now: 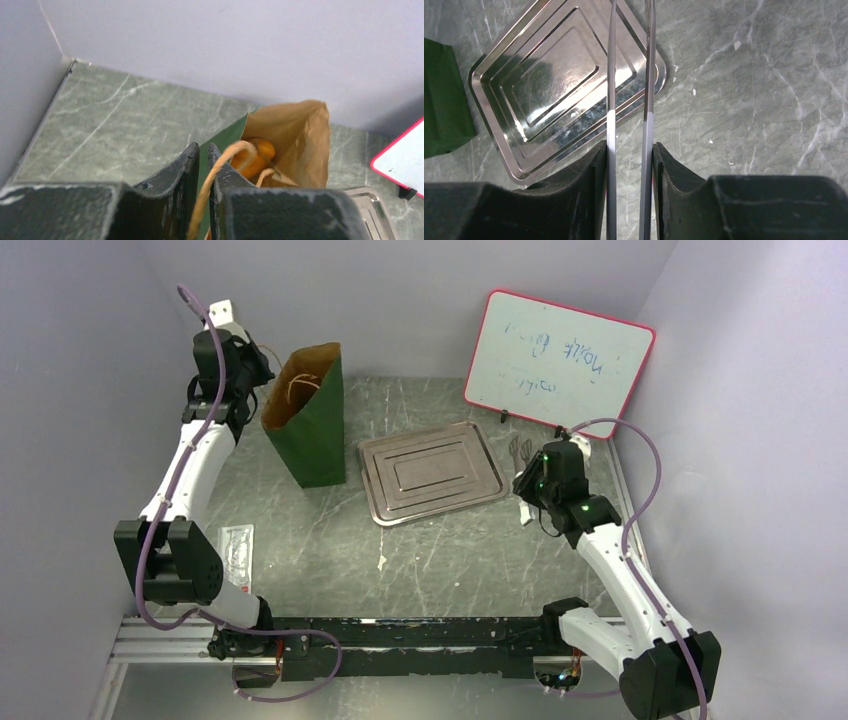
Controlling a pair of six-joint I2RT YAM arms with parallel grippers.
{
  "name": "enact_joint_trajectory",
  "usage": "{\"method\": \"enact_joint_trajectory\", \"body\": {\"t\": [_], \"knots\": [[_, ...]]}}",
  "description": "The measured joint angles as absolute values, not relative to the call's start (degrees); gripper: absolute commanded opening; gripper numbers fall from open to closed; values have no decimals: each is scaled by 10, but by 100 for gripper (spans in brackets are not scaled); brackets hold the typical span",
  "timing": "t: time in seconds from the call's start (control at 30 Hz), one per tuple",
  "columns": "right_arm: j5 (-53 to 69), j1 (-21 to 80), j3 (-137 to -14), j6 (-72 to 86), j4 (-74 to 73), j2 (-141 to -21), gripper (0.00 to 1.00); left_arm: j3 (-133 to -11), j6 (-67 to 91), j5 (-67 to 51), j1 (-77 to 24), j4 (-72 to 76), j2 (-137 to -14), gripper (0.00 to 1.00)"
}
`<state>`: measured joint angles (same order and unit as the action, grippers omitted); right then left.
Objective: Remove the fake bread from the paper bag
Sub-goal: Adjust the paper bag at the center of the board.
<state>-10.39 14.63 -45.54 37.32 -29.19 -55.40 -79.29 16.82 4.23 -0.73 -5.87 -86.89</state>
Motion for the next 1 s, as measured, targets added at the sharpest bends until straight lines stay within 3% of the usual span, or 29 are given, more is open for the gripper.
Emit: {"method": "enact_joint_trajectory", "body": {"t": [0.23, 0.37, 0.47, 0.93, 1.0], "knots": [[-96, 147, -455, 377, -290, -547, 33, -857, 143, 19, -8, -62, -884, 7], [-92, 147, -453, 379, -287, -546, 35, -882, 153, -1, -8, -96, -898, 26], [-90, 148, -453, 379, -286, -545, 35, -883, 171, -17, -8, -128, -898, 35], [-83, 155, -436, 385, -286, -530, 37, -894, 186, -40, -8, -209, -900, 52], [-83, 156, -436, 386, -286, -530, 37, -894, 179, -37, -8, -214, -900, 58]]}}
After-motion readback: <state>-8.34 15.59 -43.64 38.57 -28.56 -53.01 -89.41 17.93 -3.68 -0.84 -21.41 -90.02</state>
